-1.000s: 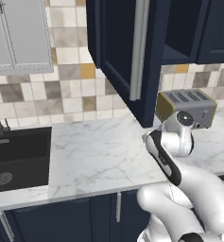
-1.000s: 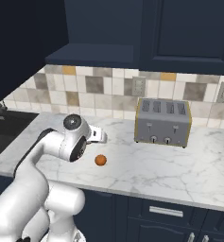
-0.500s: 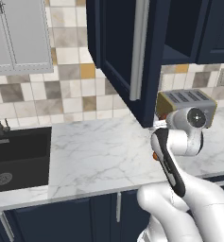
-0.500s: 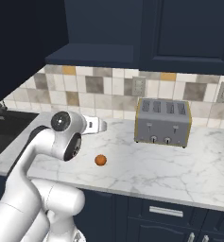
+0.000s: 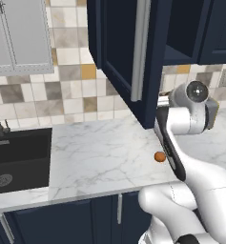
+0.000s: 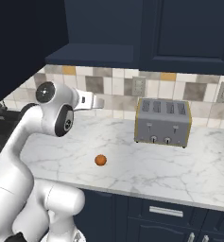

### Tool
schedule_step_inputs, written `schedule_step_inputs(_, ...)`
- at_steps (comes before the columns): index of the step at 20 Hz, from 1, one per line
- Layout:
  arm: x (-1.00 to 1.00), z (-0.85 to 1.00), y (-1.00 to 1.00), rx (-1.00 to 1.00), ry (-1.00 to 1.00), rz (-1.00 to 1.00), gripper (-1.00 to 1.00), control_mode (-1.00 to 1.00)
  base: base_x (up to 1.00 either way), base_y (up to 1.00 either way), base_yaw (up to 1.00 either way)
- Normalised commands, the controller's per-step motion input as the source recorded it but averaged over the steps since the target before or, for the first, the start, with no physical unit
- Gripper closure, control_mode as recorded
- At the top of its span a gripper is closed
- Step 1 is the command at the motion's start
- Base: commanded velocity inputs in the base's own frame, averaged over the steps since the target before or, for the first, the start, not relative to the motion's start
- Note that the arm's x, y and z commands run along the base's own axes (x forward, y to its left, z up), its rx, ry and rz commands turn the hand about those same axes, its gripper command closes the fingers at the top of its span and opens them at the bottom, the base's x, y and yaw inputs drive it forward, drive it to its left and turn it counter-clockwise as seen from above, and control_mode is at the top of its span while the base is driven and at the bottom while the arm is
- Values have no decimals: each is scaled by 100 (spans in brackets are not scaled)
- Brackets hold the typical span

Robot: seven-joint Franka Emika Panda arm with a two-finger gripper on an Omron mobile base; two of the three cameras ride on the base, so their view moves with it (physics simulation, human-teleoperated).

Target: Pick the apple, tangerine from the counter and place them in the cabinet. Then close the cabinet.

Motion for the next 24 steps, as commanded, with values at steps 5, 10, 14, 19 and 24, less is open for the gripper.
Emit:
schedule_step_inputs(5,2,82,-10,0,-17,-3,100,-100,0,0,0)
schedule_step_inputs(10,6,66,-10,0,-24,0,100,-100,0,0,0)
schedule_step_inputs(14,5,73,0,0,-11,0,100,-100,0,0,0)
schedule_step_inputs(19,31,53,-11,3,-2,0,100,-100,0,0,0)
schedule_step_inputs(24,77,14,-18,12,7,0,100,-100,0,0,0)
